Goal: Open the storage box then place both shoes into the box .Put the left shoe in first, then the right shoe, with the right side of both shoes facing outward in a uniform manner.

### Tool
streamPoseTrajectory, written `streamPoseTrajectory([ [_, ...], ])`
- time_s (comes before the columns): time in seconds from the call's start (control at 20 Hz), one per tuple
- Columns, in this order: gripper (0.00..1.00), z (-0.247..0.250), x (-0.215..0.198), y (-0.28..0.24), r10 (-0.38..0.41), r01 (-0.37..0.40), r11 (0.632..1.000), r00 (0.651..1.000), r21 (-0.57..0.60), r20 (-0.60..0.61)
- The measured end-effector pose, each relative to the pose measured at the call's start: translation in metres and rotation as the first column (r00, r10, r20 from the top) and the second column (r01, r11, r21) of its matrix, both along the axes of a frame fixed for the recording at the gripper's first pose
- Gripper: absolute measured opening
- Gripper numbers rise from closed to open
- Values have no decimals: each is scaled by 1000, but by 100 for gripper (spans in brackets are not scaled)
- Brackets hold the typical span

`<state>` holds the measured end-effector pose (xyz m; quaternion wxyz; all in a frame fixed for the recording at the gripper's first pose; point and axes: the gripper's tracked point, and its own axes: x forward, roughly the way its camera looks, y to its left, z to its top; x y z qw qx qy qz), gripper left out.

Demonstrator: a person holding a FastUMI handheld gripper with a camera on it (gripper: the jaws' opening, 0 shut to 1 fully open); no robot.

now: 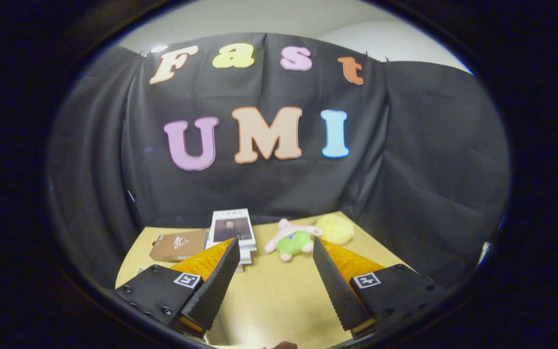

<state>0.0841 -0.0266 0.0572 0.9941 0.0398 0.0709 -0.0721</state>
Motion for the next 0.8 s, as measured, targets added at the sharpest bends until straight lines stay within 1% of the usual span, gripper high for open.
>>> streamPoseTrajectory([
  [0.1, 98, 7, -2, -4, 21, -21, 1000, 999, -8, 48],
  [0.15, 98, 10, -9, -7, 30, -28, 999, 997, -23, 72],
  [0.35, 98, 24, -14, -3, 78, -64, 994, 983, -91, 165],
  [0.55, 98, 15, -14, 5, 102, -80, 988, 981, -135, 164],
  [0.65, 98, 13, -15, 9, 107, -86, 989, 979, -123, 173],
  [0.8, 98, 12, -18, 7, 91, -73, 992, 978, -99, 189],
])
